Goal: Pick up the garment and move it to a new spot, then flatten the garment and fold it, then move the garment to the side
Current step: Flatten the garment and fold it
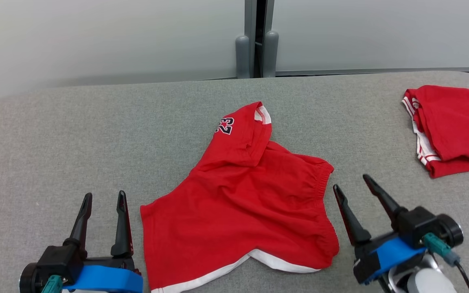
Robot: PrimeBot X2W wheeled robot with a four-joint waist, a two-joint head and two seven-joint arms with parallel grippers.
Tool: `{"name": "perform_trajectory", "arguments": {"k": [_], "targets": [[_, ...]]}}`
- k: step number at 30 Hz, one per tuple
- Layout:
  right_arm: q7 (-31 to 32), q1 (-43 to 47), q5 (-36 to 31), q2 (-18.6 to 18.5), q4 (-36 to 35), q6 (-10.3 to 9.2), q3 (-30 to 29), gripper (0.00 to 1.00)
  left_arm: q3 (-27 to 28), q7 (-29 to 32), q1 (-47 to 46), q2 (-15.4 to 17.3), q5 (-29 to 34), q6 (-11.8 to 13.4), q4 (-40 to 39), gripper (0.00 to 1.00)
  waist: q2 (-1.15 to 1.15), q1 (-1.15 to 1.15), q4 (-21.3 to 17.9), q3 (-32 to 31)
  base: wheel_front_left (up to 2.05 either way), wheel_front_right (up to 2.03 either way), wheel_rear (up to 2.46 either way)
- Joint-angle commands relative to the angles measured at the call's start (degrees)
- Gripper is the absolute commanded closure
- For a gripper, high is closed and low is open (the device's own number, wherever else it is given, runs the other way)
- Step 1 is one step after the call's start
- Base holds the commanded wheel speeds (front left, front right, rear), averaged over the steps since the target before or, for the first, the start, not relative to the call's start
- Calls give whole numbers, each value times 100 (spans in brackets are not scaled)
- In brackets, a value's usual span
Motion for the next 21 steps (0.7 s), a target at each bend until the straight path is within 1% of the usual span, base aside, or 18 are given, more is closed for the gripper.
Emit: {"name": "perform_trajectory", "arguments": {"k": [1,5,6,9,21], "targets": [[45,-270,-66,-54,22,-2,-18,0,11,-16,-75,20,34,-8,-12,0,0,0,24,48,0,0,0],[131,-852,-163,-126,353,-2,-4,0,-28,-16,-170,20,41,-30,-19,0,0,0,104,164,0,0,0],[131,-852,-163,-126,353,-2,-4,0,-28,-16,-170,20,41,-30,-19,0,0,0,104,164,0,0,0],[111,-1255,-194,-157,774,-2,45,0,-49,-16,-237,20,41,-35,-21,0,0,0,177,249,0,0,0],[-110,-2267,-149,-179,3099,-2,134,0,-142,-16,-442,20,-18,17,-22,0,0,0,471,573,0,0,0]]}}
